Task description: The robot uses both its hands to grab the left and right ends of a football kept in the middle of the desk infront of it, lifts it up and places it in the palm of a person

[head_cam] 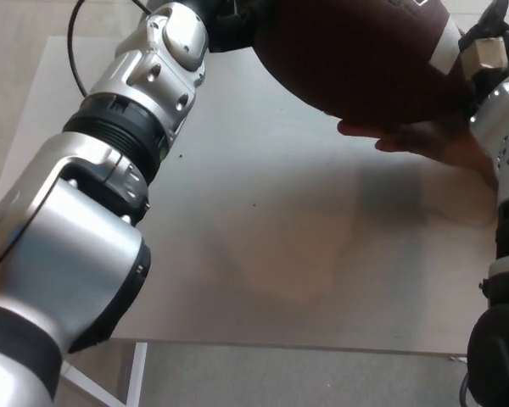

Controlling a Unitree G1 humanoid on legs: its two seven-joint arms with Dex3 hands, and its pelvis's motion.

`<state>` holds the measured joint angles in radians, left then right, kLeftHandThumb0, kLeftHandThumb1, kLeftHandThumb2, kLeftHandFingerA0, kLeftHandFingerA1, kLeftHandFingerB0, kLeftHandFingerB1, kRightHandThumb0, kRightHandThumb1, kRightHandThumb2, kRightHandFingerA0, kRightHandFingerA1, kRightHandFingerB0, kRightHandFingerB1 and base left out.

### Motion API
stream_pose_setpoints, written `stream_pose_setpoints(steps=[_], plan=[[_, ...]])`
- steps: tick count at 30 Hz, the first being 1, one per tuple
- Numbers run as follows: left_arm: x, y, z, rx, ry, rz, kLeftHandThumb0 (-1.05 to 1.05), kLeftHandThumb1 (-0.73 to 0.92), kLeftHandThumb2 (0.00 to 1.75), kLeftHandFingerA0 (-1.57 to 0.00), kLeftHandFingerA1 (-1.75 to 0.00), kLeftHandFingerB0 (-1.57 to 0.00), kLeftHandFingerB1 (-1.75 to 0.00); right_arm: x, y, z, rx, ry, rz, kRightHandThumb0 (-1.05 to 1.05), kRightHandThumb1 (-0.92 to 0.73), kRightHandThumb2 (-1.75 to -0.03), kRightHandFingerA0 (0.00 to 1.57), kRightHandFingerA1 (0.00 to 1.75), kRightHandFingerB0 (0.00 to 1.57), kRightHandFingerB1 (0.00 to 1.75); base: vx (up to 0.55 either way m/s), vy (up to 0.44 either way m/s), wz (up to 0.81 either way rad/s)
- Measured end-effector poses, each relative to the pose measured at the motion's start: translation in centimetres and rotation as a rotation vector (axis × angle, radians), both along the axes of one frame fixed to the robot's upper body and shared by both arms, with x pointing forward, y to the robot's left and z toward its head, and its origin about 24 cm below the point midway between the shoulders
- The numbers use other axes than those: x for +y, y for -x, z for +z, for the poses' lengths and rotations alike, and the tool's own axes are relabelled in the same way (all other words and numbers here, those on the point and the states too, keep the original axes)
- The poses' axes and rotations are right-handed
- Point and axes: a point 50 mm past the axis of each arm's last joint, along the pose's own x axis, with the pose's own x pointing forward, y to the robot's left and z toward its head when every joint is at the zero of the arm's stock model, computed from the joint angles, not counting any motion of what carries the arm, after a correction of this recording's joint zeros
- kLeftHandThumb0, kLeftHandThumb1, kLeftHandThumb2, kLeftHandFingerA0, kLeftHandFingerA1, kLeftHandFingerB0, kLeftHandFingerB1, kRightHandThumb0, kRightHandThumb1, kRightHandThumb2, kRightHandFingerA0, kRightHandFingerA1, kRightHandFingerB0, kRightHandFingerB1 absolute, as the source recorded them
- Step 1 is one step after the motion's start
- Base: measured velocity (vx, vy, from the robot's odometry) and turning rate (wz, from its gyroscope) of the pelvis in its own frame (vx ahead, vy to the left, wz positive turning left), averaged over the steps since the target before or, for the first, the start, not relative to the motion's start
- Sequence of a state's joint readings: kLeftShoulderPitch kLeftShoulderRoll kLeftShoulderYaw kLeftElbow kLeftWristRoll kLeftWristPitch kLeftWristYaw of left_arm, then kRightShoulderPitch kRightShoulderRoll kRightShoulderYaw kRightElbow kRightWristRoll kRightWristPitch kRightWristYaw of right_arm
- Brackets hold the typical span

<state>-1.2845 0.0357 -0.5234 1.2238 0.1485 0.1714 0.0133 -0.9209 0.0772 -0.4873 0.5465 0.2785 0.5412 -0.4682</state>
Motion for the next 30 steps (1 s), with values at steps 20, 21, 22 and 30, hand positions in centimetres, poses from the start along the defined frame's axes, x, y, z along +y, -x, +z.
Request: stream_pose_setpoints(steps=[20, 21, 22, 30], plan=[[-0.5, 0.2, -0.6, 0.077, -0.031, -0.068, -0.68, 0.91, 0.67, -0.38, -0.52, -0.35, -0.38, -1.5, 0.0, 0.1, -0.046, -0.011, -0.074, -0.74, -0.9, -0.67, 0.63, 0.59, 0.41, 0.35, 0.0, 0.0, 0.0], [-0.5, 0.2, -0.6, 0.08, -0.032, -0.07, -0.68, 0.91, 0.67, -0.38, -0.52, -0.35, -0.38, -1.6, 0.0, 0.1, -0.048, -0.011, -0.077, -0.74, -0.9, -0.67, 0.63, 0.59, 0.41, 0.35, 0.0, 0.0, 0.0], [-0.5, 0.2, -0.6, 0.082, -0.033, -0.072, -0.68, 0.91, 0.67, -0.38, -0.52, -0.35, -0.38, -1.6, 0.0, 0.1, -0.05, -0.011, -0.079, -0.74, -0.9, -0.67, 0.63, 0.59, 0.41, 0.35, 0.0, 0.0, 0.0], [-0.6, 0.2, -0.7, 0.098, -0.041, -0.086, -0.68, 0.91, 0.67, -0.38, -0.52, -0.35, -0.38, -2.1, 0.0, 0.1, -0.064, -0.011, -0.102, -0.74, -0.9, -0.67, 0.63, 0.59, 0.41, 0.35, 0.0, 0.0, 0.0]])
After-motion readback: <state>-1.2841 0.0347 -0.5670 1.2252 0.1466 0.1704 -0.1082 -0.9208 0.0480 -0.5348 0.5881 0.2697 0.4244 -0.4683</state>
